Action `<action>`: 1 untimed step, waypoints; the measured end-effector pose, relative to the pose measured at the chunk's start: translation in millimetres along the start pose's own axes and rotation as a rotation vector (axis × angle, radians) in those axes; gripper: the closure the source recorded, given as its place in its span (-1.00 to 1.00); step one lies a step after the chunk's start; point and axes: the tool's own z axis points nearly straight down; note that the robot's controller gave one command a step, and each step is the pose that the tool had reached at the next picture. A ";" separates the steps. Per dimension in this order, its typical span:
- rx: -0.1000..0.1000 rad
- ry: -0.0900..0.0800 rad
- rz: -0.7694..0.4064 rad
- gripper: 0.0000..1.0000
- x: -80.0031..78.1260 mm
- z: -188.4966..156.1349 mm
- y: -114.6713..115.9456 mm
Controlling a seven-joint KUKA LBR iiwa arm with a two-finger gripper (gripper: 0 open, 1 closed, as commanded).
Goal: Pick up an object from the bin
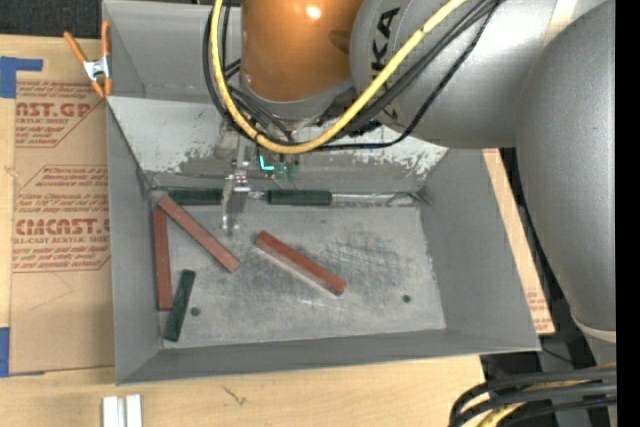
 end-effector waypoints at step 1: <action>-0.001 -0.007 0.002 -1.00 -1.8 -3.8 -1.1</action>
Offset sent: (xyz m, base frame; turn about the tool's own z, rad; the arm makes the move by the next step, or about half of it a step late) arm -0.0113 -0.0121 -0.1728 0.2126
